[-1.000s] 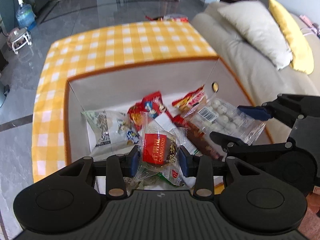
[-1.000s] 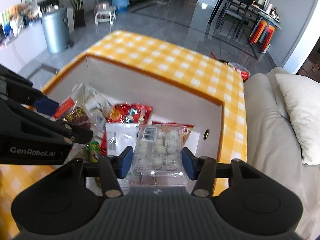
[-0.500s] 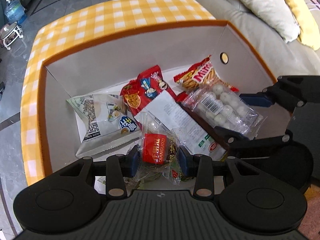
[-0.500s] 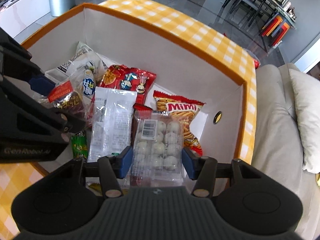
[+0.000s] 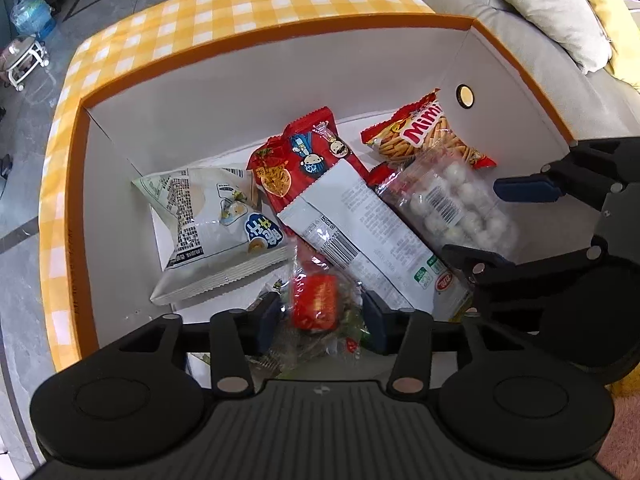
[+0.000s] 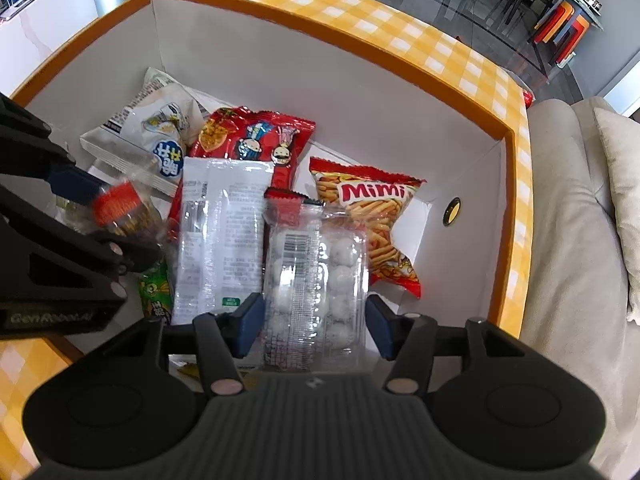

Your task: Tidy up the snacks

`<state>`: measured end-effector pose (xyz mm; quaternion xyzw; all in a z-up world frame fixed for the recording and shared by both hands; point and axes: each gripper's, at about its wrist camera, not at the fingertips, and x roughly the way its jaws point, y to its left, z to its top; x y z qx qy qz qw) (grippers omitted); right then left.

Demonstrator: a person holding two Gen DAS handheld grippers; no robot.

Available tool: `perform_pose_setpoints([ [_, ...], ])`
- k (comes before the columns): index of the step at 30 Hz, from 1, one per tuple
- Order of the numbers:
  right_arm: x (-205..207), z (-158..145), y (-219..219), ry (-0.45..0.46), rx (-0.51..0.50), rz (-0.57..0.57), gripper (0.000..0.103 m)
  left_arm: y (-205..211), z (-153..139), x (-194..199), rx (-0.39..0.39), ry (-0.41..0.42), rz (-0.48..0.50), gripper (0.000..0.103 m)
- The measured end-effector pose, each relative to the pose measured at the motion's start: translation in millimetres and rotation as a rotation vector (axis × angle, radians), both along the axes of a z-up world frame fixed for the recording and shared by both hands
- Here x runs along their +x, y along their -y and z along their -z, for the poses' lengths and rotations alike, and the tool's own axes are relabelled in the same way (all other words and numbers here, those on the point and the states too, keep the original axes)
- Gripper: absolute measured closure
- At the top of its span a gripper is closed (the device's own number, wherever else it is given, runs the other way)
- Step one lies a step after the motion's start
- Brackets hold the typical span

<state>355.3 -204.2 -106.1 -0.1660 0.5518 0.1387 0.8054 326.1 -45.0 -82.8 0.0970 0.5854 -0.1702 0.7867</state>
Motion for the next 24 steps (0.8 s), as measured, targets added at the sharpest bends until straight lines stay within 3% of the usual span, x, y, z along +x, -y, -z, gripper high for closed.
perform_pose_setpoints([
  [7,-3.9,-23.5,4.6,0.065,-0.003,0.002,0.024,-12.6,-27.9,-13.4,-0.032,0.077,-0.016,0.03],
  [15,-22.5,-68.5,21.8,0.184,0.091,0.102,0.024,-30.0,-70.1,-40.7,-0.09,0.243,-0.066,0.028],
  [18,-37.8,-89.7,25.4,0.248,0.138,0.135,0.017,-34.6,-84.2,-52.7,-0.106,0.336,-0.093,0.028],
  [24,-77.4,-137.7,33.0,0.394,0.242,0.181,0.013,-47.6,-118.6,-79.8,-0.149,0.499,-0.147,0.028],
])
